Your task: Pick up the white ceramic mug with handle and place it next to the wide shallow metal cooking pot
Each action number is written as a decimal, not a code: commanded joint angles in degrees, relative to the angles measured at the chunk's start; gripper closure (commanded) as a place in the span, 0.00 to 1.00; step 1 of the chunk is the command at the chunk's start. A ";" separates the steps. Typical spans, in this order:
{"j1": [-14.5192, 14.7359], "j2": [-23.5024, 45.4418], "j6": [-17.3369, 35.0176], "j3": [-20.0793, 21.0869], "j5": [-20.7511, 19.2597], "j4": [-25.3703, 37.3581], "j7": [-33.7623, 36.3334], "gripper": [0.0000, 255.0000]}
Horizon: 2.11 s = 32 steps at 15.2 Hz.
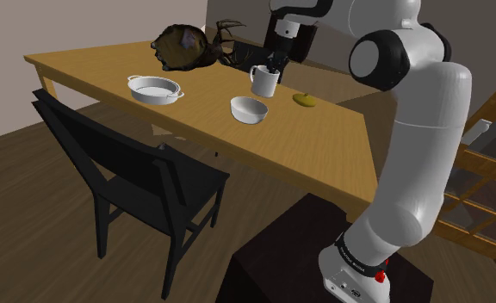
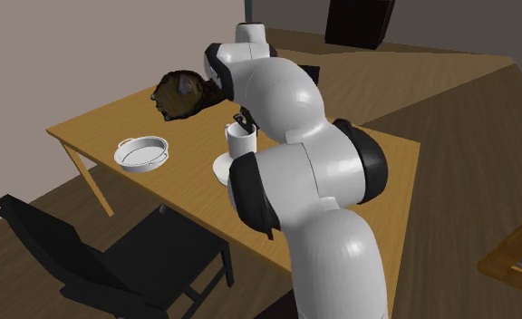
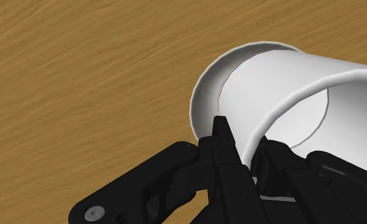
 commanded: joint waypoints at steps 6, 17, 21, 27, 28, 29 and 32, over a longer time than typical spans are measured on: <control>5.34 3.29 0.04 2.53 0.05 3.50 8.19 1.00; 10.43 18.12 -6.78 6.13 1.73 25.45 19.73 1.00; 11.23 18.11 -4.27 6.20 1.69 22.90 20.13 1.00; 12.18 16.64 1.41 6.08 1.54 15.66 19.77 1.00; 12.29 16.53 2.26 6.08 1.54 14.68 19.72 1.00; 12.40 16.44 3.10 6.08 1.54 13.75 19.67 1.00; 12.67 16.32 5.49 6.10 1.57 11.20 19.53 1.00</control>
